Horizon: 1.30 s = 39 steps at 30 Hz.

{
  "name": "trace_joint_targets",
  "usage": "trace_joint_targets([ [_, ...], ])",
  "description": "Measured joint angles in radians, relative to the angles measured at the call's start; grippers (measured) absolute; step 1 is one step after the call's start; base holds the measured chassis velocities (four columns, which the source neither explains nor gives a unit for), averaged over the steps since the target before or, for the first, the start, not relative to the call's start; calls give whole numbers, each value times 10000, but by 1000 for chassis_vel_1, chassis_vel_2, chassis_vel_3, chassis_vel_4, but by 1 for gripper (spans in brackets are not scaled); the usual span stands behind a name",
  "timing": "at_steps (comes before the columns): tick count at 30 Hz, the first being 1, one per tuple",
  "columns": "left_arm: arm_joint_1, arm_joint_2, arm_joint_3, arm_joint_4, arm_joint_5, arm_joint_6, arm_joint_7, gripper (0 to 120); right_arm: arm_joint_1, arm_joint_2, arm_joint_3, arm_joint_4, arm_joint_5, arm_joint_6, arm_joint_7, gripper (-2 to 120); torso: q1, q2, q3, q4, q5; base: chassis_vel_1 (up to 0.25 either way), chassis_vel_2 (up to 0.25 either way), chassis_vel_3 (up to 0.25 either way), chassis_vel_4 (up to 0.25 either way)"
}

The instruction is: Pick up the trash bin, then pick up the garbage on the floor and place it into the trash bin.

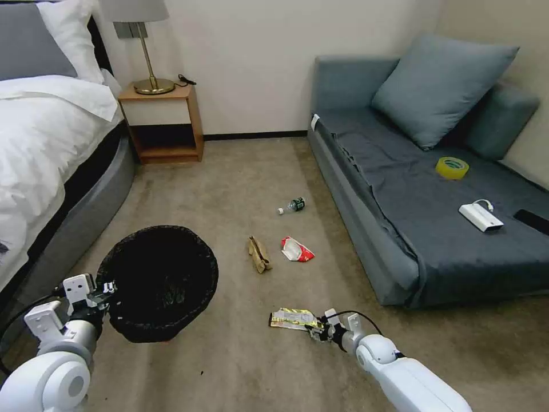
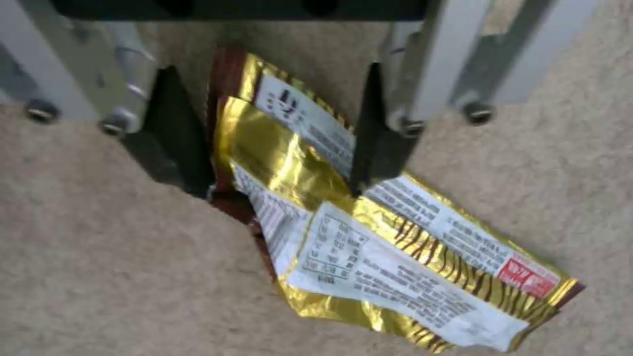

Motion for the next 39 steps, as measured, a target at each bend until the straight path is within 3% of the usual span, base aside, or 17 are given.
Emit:
trace_joint_targets([
  [12,18,9,-11,-13,-33,10,-2,3,-90,134,-12,50,-38,105,-9,1,0,-3,2,2,10,0,0,0,0],
  [18,1,-36,93,30,-18,20,3,3,-130,-148,204,617,88,73,184,0,0,-5,4,2,10,0,0,0,0],
  [31,-150,-31,630,339,-111,124,77,3,-69,-1876,1527,5086,931,306,1254,0,0,-5,3,-3,3,0,0,0,0],
  [34,-223,-25,879,392,-276,236,78,3,306,-2483,1593,7226,1235,435,1685,0,0,-5,3,-1,1,0,0,0,0],
  [39,-303,-29,1136,461,-295,307,41,3,851,-3067,1459,9288,1761,397,1896,0,0,-4,2,-1,0,0,0,0,0],
])
